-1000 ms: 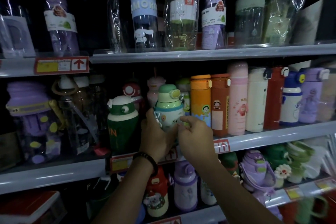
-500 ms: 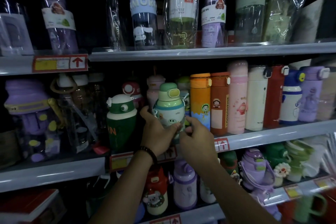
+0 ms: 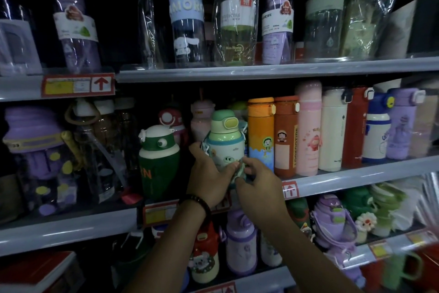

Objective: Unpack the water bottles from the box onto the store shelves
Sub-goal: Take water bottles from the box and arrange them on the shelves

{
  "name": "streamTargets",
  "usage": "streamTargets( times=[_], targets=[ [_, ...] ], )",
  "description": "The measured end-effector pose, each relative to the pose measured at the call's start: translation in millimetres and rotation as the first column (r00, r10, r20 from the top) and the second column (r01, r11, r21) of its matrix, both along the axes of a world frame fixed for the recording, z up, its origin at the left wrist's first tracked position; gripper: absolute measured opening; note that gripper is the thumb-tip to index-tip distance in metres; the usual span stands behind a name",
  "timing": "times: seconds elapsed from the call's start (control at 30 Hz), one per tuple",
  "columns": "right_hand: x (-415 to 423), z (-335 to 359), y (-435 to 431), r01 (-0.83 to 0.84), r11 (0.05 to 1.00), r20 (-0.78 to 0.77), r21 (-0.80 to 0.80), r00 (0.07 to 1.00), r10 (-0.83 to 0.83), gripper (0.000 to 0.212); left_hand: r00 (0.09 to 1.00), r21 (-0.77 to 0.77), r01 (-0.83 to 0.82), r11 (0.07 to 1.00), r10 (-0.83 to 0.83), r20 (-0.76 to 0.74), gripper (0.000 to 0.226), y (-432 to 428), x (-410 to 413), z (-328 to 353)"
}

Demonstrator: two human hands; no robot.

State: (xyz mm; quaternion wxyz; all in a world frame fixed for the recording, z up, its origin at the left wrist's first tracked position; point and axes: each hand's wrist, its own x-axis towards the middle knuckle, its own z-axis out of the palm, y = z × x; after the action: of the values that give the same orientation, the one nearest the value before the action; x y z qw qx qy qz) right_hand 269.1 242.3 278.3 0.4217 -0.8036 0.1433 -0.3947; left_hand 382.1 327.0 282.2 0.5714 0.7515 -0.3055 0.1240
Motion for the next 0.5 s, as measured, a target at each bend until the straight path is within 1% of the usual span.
streamTargets(
  times=[0.2,0.27,0.37,0.43,0.5],
  targets=[
    [2.7,-5.5,-2.4,0.013,1.000,0.023,-0.028,1.000,-0.012,0.045,1.000,-0.024,0.003,1.000,-0.003,0.012,0.065,-6.4,-4.2,0.2],
    [3.0,-7.0,-2.6,0.022,0.999,0.038,-0.049,0.999,-0.020,0.044,1.000,-0.035,0.016,0.999,-0.016,0.006,0.065,-8.0,-4.4,-0.2],
    [2.2,-7.8,-1.9,0.029,0.999,0.064,-0.040,0.998,-0.026,0.038,0.999,-0.040,0.031,0.999,-0.030,0.011,0.066,-8.5,-6.2,-0.5],
    [2.9,-8.1,-2.2,0.027,0.999,0.069,-0.031,0.997,-0.025,0.040,0.999,-0.041,0.037,0.998,-0.036,0.017,0.067,-8.8,-6.0,-1.5],
    [6.1,-9.3,-3.8,0.028,0.999,0.055,-0.026,0.998,-0.026,0.038,0.999,-0.041,0.035,0.999,-0.034,0.028,0.069,-8.3,-5.5,-2.5]
  ],
)
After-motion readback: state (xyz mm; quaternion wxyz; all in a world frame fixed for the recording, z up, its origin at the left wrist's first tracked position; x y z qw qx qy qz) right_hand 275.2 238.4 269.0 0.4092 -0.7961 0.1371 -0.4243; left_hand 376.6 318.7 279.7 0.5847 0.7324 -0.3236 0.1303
